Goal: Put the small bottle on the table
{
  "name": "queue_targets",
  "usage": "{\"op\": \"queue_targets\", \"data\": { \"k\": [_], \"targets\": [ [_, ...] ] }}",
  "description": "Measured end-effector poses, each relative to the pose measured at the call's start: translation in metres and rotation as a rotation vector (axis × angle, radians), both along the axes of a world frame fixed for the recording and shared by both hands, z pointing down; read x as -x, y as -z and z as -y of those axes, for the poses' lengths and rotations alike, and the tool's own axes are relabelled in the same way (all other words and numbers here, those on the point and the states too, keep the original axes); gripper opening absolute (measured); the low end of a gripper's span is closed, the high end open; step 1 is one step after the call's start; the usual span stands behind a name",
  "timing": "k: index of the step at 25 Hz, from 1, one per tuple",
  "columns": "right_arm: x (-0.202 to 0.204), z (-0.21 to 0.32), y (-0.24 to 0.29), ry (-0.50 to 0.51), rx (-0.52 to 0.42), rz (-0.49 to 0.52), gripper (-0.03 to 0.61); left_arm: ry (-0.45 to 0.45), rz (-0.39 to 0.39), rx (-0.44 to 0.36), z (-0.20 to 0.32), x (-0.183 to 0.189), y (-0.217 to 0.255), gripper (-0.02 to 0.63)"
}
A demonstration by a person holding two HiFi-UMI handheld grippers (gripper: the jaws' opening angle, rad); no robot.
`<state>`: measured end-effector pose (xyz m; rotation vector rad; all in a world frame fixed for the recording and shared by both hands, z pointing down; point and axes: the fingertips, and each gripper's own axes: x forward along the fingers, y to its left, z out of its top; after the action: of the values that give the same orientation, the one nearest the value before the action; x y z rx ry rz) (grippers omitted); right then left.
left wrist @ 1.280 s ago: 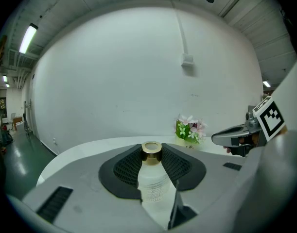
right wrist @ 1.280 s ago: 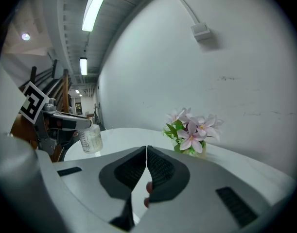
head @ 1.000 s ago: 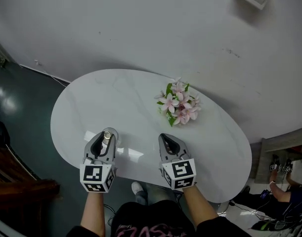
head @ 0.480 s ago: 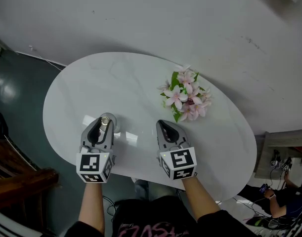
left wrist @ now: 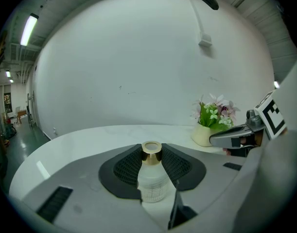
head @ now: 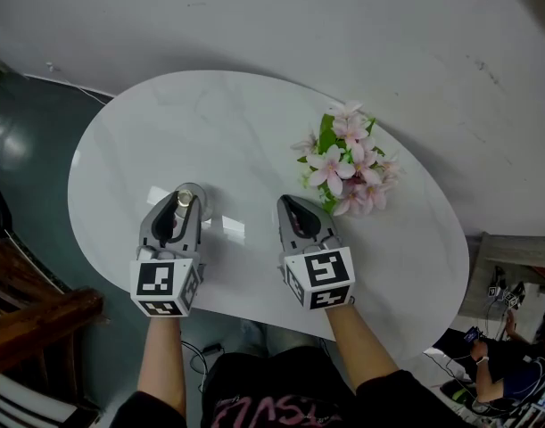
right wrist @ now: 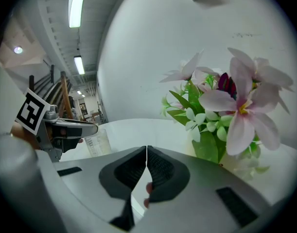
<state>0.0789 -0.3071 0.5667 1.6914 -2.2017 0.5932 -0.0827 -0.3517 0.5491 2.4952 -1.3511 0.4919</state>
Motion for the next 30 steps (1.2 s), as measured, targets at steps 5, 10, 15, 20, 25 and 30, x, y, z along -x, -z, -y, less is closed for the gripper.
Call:
{"op": "queue_targets", "data": {
  "k": [5, 10, 15, 20, 25, 30],
  "targets": [
    [0.001, 0.011, -0.005, 0.001, 0.007, 0.008, 0.067, 0.006, 0.002, 0.006, 0.010, 0.000, -0.004, 0.130],
    [0.001, 0.021, -0.011, 0.008, 0.019, 0.010, 0.067, 0.003, 0.001, -0.001, 0.021, -0.003, -0.006, 0.130],
    [0.002, 0.028, -0.015, 0.012, 0.022, 0.016, 0.067, 0.014, -0.007, -0.004, 0.028, -0.003, -0.007, 0.130],
    [0.004, 0.031, -0.015, 0.015, 0.022, 0.016, 0.067, 0.010, -0.017, -0.016, 0.030, -0.005, -0.007, 0.130],
    [0.006, 0.032, -0.014, 0.022, 0.015, 0.012, 0.067, -0.015, 0.010, -0.029, 0.026, -0.008, -0.009, 0.130],
    [0.004, 0.032, -0.014, 0.016, 0.015, 0.009, 0.067, -0.013, -0.002, -0.031, 0.026, -0.009, -0.009, 0.130]
  ]
}}
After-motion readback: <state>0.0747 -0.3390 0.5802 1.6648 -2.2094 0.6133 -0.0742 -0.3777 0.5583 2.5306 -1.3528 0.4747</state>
